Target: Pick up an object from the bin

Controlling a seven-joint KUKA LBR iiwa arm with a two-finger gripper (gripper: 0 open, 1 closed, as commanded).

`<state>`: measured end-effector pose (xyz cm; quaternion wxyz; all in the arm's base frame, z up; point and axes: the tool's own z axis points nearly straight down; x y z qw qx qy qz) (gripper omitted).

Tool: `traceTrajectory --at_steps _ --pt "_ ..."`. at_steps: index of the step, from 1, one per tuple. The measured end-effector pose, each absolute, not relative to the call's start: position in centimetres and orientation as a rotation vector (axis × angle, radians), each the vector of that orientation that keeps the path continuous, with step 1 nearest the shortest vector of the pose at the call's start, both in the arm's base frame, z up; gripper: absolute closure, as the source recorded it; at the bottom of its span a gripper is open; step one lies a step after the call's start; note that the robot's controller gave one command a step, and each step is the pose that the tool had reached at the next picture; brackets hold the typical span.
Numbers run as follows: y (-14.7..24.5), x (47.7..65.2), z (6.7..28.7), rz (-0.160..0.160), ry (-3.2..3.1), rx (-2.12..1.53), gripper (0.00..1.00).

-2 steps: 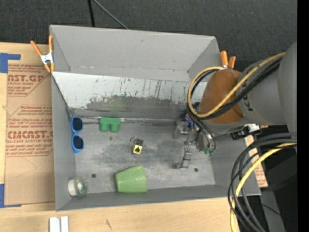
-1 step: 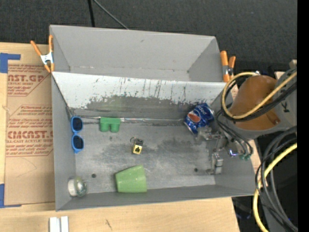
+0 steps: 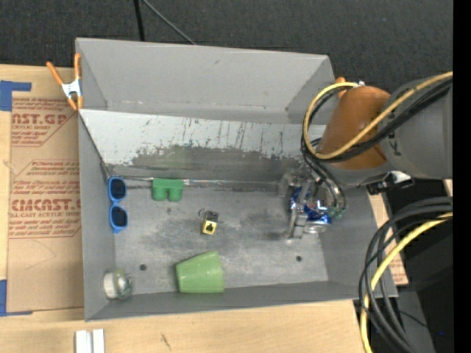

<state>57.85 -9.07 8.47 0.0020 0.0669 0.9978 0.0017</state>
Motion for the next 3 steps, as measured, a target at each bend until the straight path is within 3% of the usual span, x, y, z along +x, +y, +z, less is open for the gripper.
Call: traceTrajectory --at_steps 1,2,3 --pt "-14.9 56.7 8.0 0.019 3.146 0.06 0.0" --pt "-14.9 56.8 8.1 0.01 3.14 0.052 1.0" --pt "-12.0 56.9 22.9 -0.001 3.129 0.064 1.0"
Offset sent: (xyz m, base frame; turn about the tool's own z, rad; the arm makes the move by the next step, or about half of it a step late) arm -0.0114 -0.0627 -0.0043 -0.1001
